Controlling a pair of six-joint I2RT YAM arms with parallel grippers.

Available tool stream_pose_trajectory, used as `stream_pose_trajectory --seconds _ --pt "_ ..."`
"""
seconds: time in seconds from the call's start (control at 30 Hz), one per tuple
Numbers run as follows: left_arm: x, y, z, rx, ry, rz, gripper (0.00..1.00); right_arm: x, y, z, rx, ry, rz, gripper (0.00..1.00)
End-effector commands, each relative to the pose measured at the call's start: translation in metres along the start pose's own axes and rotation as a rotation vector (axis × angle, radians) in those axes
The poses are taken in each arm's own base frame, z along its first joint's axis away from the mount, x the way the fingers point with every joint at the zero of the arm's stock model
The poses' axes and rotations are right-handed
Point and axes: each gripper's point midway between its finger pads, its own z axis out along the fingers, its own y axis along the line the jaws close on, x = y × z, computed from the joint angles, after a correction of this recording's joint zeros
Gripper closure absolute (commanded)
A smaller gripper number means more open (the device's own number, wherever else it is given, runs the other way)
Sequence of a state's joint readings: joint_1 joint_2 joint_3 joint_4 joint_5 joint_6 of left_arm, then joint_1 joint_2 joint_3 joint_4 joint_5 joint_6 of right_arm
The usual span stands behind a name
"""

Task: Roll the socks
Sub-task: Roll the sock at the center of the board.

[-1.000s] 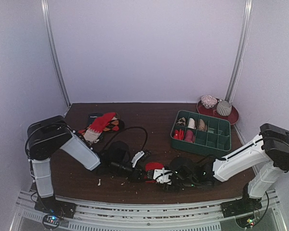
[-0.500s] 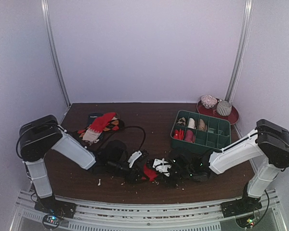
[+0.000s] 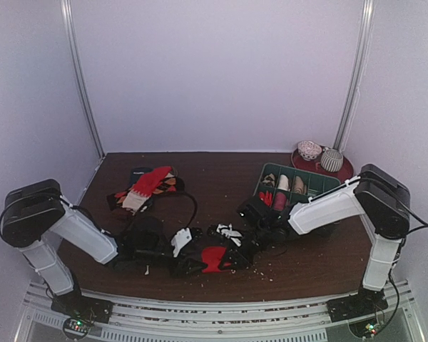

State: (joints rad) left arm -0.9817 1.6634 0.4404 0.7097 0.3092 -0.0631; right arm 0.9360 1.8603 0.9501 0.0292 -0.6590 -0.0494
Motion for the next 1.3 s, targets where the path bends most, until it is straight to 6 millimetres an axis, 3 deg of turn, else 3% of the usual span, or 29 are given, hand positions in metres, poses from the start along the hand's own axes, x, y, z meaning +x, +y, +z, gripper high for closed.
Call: stream_pose_trajectory --seconds 0.0,0.33,0.57,0.7,0.87,0.97,1.03,1.13,1.17,1.27 --pt "-0.032 -0.009 0.012 0.027 -0.126 0.142 0.46 0.091 -0.009 0.008 -0.041 0.305 0.307 0.81" --pt "-0.006 -0.036 0.026 0.105 -0.041 0.134 0.54 0.089 -0.018 0.013 -0.059 0.320 0.348 0.81" --pt "0.009 -0.029 0.035 0.080 0.020 0.095 0.79 0.091 -0.019 0.013 -0.055 0.323 0.349 0.81" --pt "0.011 -0.028 0.041 0.081 0.045 0.064 1.00 0.086 -0.023 0.010 -0.022 0.309 0.341 0.78" --pt "0.025 -0.018 0.041 0.046 0.112 -0.106 1.00 0.041 -0.024 -0.012 0.053 0.134 0.239 0.69" --pt "0.043 -0.015 0.037 0.058 0.179 -0.258 1.00 -0.010 -0.017 -0.053 0.154 -0.119 0.092 0.57" --pt "0.054 -0.015 0.034 0.086 0.218 -0.361 1.00 -0.028 -0.012 -0.077 0.235 -0.257 -0.017 0.53" --pt "0.065 -0.016 0.031 0.128 0.242 -0.478 1.00 -0.037 0.001 -0.093 0.338 -0.347 -0.230 0.50" --pt "0.070 -0.016 0.031 0.131 0.256 -0.508 1.00 -0.037 0.008 -0.091 0.360 -0.353 -0.299 0.48" --pt "0.083 -0.014 0.030 0.135 0.297 -0.580 1.00 -0.028 0.004 -0.079 0.433 -0.299 -0.393 0.47"
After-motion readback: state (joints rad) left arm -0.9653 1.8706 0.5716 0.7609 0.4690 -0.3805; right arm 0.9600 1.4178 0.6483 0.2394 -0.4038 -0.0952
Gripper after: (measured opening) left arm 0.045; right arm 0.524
